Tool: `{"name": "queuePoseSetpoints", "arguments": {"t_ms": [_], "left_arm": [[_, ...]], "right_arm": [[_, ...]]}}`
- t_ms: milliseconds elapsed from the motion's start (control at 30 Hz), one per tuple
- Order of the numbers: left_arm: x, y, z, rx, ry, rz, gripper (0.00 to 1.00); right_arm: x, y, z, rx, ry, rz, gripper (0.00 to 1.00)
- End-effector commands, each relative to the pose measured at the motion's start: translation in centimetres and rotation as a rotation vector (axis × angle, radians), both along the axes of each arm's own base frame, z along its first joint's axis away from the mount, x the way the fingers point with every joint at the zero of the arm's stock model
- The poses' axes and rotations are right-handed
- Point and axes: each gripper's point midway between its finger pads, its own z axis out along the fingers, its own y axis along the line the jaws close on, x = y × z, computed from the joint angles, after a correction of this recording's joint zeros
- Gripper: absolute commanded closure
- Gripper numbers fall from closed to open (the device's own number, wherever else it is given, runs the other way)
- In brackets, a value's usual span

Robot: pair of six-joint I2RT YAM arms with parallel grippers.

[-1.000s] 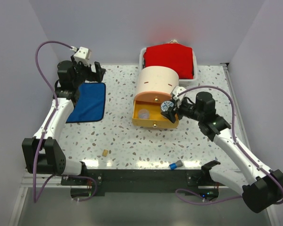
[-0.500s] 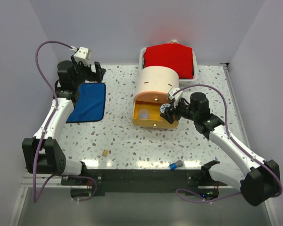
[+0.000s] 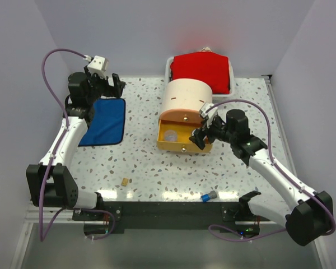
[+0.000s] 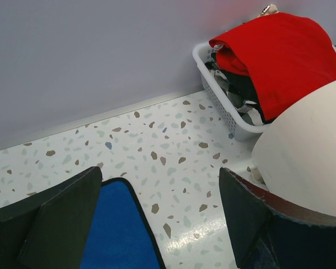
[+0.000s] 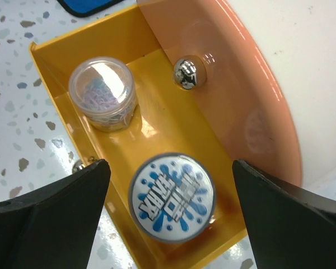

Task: Sort the stationery into containers
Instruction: Place the stationery in the storage box.

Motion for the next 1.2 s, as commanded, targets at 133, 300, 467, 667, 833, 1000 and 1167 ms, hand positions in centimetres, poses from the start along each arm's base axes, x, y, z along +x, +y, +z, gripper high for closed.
{"name": "queuePoseSetpoints", "arguments": {"t_ms": [133,300,467,667,833,1000,1167], "left_arm": [[-0.8,-0.3,1.8,-0.001,-0.058,-0.018,0.1],[-0.9,-0.4,2.5,-0.009,-0.078,-0.02,0.1],[-1.4,-0.4,3.3,-0.022,-0.109,-0.018,0.1],[-2.7,-0.3,3.4,-0.023,-0.122,-0.018,0.1],[-3.7,-0.3,3.1,-0.022,-0.119,-0.016,0.1],[-4.3,-0.3,2.3,-0.029,-0.102,-0.018,0.1],[-4.4,-0.3,1.9,-0.03,-0.091,-0.016,0.1]], "right_arm": [[-0.2,0.5,3.9,0.056,-0.069,0.012,0.01],[-1.7,0.1,7.1,0.044,-0.143,0.069,0.01],[-5.8,-0.1,5.7,-0.063,-0.125,0.264,0.09],[-8.8,-0.6,1.6,-0.156,-0.023,0.385,1.0],[-9.5,-0.6,-0.8,-0.206,-0.005,0.424,1.0],[-9.1,0.4,-2.5,-0.249,-0.001,0.449,1.0],[-7.3,1.9,-3.2,-0.253,-0.024,0.417,1.0]]}}
